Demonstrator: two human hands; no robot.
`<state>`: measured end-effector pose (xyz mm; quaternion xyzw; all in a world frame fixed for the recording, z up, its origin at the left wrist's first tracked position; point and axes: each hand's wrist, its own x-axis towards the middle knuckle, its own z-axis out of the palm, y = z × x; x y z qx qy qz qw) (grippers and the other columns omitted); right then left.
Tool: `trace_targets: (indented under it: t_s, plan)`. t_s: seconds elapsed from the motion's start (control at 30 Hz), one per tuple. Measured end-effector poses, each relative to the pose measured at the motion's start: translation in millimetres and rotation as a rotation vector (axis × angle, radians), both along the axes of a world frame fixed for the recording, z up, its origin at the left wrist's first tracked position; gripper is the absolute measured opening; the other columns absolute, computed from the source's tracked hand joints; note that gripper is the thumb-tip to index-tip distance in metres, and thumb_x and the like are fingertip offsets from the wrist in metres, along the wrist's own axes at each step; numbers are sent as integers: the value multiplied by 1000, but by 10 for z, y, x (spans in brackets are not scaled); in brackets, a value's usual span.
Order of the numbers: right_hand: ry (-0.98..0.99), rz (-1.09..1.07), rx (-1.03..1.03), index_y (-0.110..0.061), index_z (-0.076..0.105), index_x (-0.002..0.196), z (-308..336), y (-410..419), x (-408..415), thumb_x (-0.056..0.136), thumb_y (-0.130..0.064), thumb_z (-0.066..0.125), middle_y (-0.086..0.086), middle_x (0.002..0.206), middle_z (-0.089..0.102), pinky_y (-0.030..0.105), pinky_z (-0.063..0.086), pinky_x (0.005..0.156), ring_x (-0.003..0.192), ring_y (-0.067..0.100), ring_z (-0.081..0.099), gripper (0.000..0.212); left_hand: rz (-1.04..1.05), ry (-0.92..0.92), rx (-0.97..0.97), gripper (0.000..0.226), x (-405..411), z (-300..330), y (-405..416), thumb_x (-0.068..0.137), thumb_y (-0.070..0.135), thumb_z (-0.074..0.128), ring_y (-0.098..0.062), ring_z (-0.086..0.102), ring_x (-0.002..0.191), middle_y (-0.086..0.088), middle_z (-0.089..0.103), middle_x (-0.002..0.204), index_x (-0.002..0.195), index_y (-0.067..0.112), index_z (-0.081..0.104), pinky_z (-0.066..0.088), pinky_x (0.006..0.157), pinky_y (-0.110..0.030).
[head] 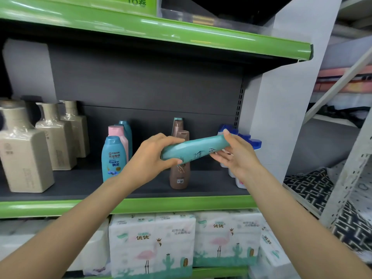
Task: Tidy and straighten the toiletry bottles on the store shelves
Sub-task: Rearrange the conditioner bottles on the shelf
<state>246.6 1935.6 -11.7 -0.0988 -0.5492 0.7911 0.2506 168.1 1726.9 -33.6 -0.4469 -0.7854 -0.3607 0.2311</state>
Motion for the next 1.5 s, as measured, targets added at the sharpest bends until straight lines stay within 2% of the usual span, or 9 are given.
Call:
trace_targets:
  t_s: [0.13,0.27,0.43,0.63,0.83,1.0,1.17,1.3,1.5]
  plan:
    - [83,-28,-45,3,57,118,-29,-33,20,91,-17,60,17,106,60,39,60,69,82,18,67,33,-4,-30,-39,53,-4,28,4,73,26,78,-1,53,95,7,59,105,122,28,60,40,86,-9]
    - [132,-46,-125,0,58,119,-62,-52,18,91,-16,59,13,103,60,38,60,67,77,16,68,32,-107,-259,-78,41,-31,17,-52,82,34,70,-5,60,100,12,62,111,120,37,56,51,91,-31]
    - [211,-31,-95,-6,60,117,-75,-18,4,92,-17,58,12,106,63,33,59,65,83,19,70,27,-227,-406,-76,33,-6,28,-113,89,34,60,-8,62,99,12,65,109,122,39,56,52,92,-35]
    - [202,68,-114,1,61,99,-62,10,8,95,-16,53,12,97,69,26,58,67,83,17,72,19,-132,-259,74,36,13,31,-96,80,26,71,-9,63,96,6,64,110,113,36,60,51,90,-28]
    - [97,102,-95,2,57,115,-51,17,-12,94,-15,54,18,109,65,25,58,62,90,20,68,27,-6,-10,6,54,-10,-14,-121,73,21,78,-6,50,109,6,53,116,122,30,57,41,97,-21]
    - [203,140,-129,1,56,114,-80,18,-20,95,-10,51,17,108,62,25,57,63,84,16,71,22,99,-1,-55,71,-14,-17,-110,70,23,80,-5,44,111,9,45,119,133,26,47,29,93,-10]
    - [204,216,-82,-8,51,129,-138,62,-27,93,-12,53,14,119,61,30,59,73,100,21,67,37,121,59,-86,70,-22,-27,-131,64,28,83,-4,41,106,15,42,114,125,25,47,33,85,-11]
    - [178,255,-17,-16,51,132,-151,106,-18,91,-14,54,4,112,65,34,56,86,102,18,65,40,139,97,-43,68,-37,-59,-131,62,25,84,-5,42,104,15,42,111,121,25,50,34,84,-13]
    - [195,230,-43,-10,54,127,-131,105,-6,93,-11,53,11,113,65,26,58,72,97,18,68,34,107,73,19,68,-56,-99,-125,62,25,84,-2,45,105,14,47,112,122,26,52,34,85,-7]
